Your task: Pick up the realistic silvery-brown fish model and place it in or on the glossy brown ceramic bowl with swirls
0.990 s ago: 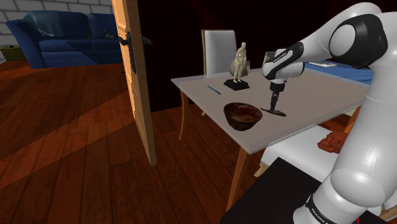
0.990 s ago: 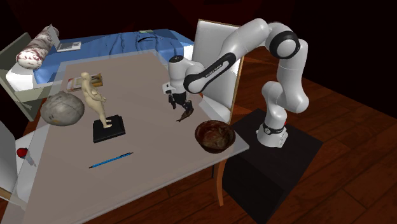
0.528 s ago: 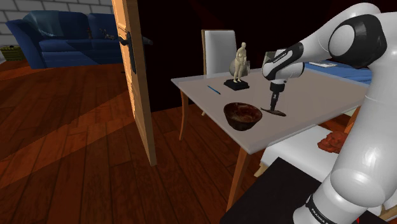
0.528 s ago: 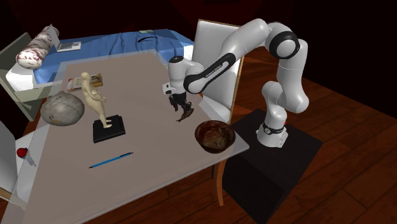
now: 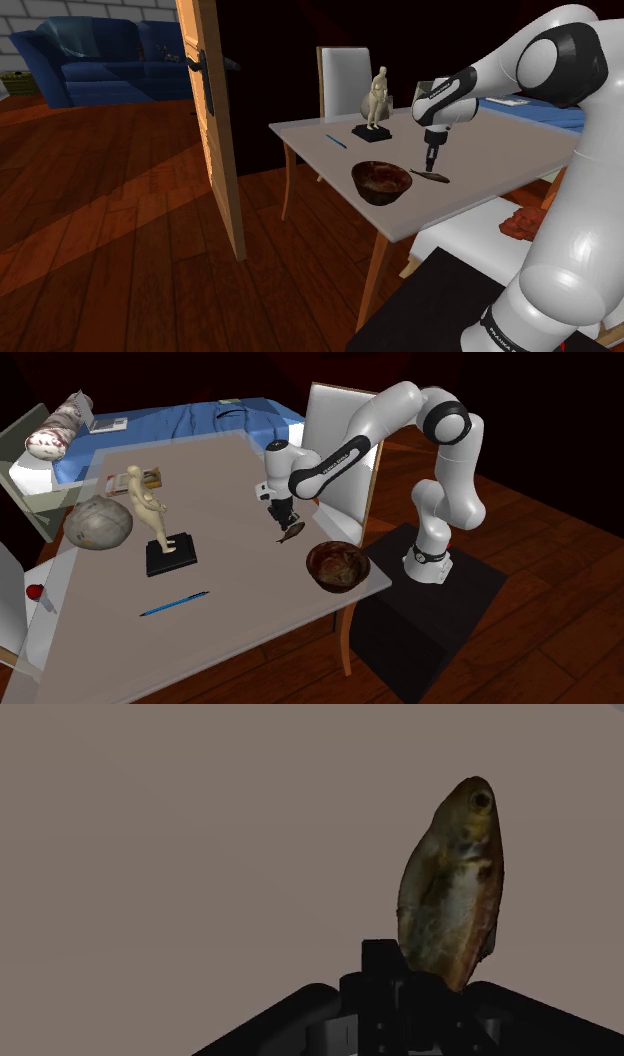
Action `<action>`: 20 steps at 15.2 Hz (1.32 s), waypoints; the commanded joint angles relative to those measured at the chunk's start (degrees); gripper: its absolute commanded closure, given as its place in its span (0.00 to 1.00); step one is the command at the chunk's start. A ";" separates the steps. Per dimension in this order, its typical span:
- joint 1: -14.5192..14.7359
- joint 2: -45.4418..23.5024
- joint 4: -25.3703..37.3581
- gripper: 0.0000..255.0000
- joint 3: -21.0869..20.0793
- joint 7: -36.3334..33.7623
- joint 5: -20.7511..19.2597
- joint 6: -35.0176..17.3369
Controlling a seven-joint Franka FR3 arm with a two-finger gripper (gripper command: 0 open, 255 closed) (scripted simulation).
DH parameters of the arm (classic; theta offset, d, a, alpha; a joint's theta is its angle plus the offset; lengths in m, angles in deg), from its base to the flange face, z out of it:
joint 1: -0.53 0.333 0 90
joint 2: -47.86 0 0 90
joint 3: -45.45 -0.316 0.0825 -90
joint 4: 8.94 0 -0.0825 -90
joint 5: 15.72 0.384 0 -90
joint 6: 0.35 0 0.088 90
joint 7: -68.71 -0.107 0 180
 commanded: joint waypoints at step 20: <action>0.80 3.31 -5.57 0.00 0.46 1.64 -4.81 1.00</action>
